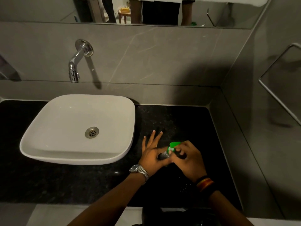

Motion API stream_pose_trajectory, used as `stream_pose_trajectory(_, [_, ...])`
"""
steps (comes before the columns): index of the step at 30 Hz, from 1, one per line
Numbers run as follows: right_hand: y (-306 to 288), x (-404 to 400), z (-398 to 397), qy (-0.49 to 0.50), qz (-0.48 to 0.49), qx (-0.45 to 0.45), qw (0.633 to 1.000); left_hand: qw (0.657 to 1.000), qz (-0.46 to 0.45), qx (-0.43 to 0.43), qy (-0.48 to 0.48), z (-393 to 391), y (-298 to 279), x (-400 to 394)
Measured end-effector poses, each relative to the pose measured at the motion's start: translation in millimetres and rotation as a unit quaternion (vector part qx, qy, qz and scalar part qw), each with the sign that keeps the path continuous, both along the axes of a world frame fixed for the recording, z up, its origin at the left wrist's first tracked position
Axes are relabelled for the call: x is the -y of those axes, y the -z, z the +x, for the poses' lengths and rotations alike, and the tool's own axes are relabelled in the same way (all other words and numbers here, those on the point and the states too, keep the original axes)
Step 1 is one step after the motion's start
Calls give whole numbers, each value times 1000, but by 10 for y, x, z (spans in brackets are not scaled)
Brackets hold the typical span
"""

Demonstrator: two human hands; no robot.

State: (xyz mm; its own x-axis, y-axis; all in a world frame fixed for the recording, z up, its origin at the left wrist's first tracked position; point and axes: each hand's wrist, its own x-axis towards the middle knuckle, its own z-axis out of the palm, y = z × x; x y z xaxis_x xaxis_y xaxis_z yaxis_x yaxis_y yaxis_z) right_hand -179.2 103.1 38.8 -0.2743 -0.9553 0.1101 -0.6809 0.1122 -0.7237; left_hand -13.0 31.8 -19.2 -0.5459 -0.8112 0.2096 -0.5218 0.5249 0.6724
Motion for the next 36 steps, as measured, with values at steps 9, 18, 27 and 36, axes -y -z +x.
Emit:
stream_pose_trajectory(9, [112,38,23,55,31,-31,997,1000,-2,4,-5,6,55,16])
stream_pose_trajectory(18, [141,10,-54,-23,19,69,997,1000,-18,-2,-1,-1,88,7])
stream_pose_trajectory(27, [1,102,-81,-78,49,29,995,1000,-27,4,3,15,60,24])
stream_pose_trajectory(36, [-74,199,-50,-32,57,-12,998,999,-32,-24,-8,1,167,41])
